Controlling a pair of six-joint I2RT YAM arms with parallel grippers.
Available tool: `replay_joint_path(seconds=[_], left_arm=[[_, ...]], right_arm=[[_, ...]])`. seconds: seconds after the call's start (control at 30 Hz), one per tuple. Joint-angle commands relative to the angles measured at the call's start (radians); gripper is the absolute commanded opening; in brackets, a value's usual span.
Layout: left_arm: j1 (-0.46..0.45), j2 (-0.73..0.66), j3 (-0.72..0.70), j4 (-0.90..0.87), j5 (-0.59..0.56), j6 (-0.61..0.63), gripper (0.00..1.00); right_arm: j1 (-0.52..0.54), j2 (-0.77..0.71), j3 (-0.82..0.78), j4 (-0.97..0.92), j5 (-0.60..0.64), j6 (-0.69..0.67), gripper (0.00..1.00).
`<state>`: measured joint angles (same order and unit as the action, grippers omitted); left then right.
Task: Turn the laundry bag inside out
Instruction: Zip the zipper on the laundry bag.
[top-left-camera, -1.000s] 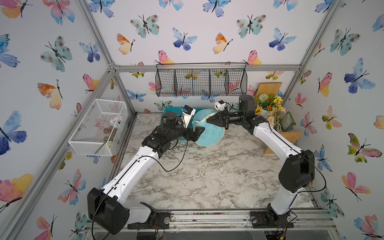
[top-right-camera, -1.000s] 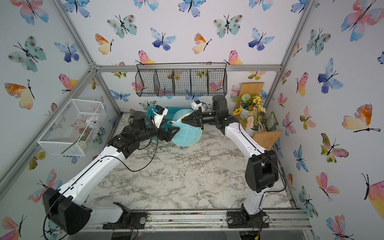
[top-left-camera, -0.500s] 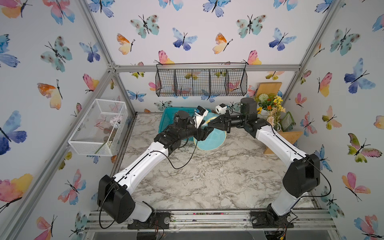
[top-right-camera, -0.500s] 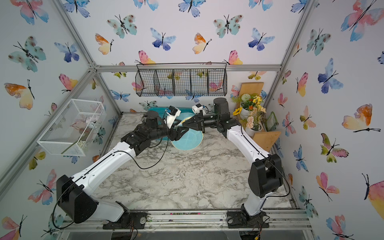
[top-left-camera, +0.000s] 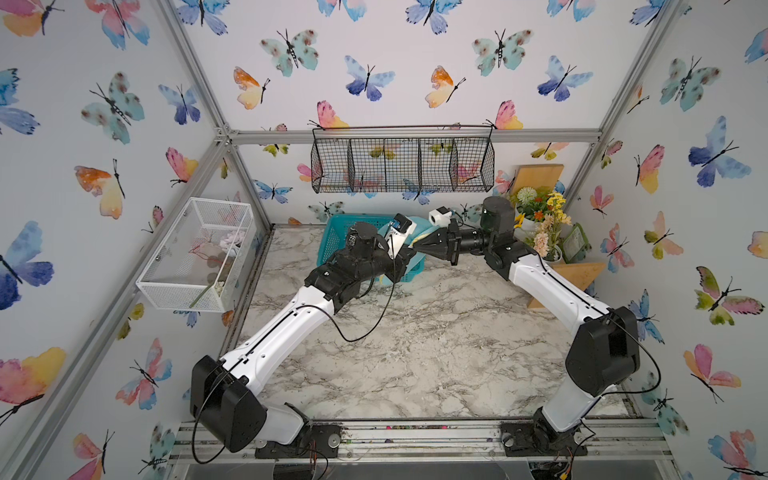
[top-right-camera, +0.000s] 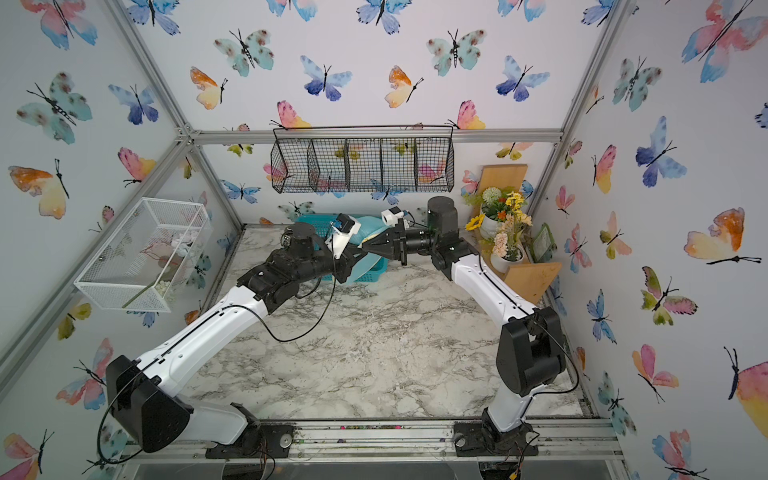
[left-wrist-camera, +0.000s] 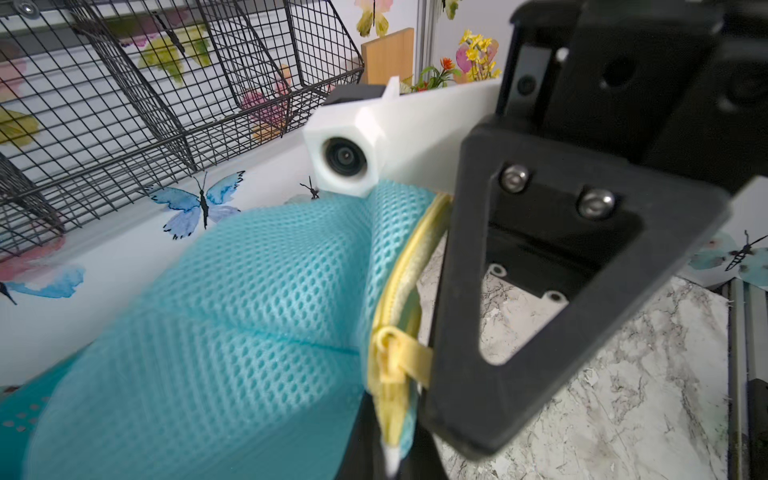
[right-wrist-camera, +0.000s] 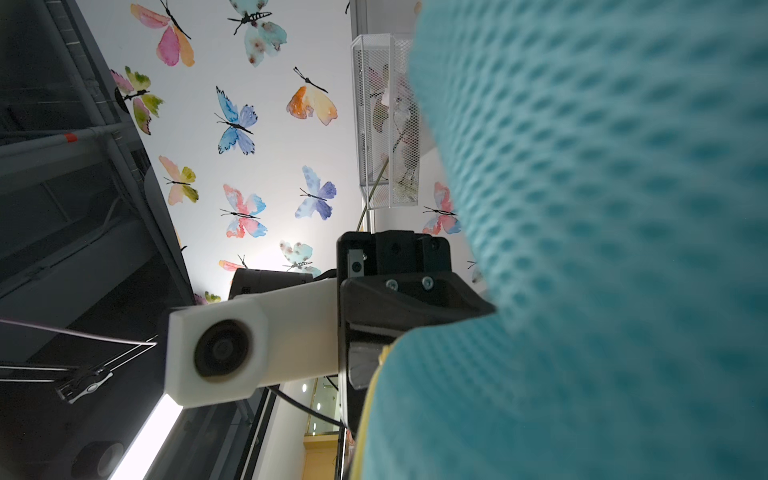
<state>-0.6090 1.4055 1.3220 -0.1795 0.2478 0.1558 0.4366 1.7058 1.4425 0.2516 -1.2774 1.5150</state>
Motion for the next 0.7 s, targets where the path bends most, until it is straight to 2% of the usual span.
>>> replay_joint_path(seconds=[0.0, 0.13, 0.23, 0.37, 0.43, 0.57, 0.67], left_arm=[[-0.002, -0.041, -0.032, -0.044, -0.158, 0.075, 0.00], [-0.001, -0.061, -0.065, -0.054, -0.384, 0.153, 0.00], [0.009, -0.085, -0.090, -0.044, -0.431, 0.200, 0.00], [0.018, -0.123, -0.080, -0.070, -0.389, 0.180, 0.00], [0.027, -0.138, -0.051, -0.097, -0.321, 0.127, 0.00], [0.054, -0.155, 0.023, -0.131, -0.157, 0.015, 0.00], [0.058, -0.153, 0.071, -0.145, -0.096, -0.026, 0.00]], right_arm=[[-0.036, -0.045, -0.092, 0.388, 0.018, 0.270, 0.02], [-0.088, -0.078, -0.234, 0.654, 0.086, 0.495, 0.02], [-0.138, -0.099, -0.345, 0.822, 0.181, 0.636, 0.03], [-0.179, -0.093, -0.441, 0.987, 0.311, 0.762, 0.02], [-0.180, -0.077, -0.467, 1.026, 0.358, 0.781, 0.02], [-0.180, -0.028, -0.480, 1.101, 0.381, 0.821, 0.02], [-0.180, -0.009, -0.421, 1.038, 0.324, 0.755, 0.02]])
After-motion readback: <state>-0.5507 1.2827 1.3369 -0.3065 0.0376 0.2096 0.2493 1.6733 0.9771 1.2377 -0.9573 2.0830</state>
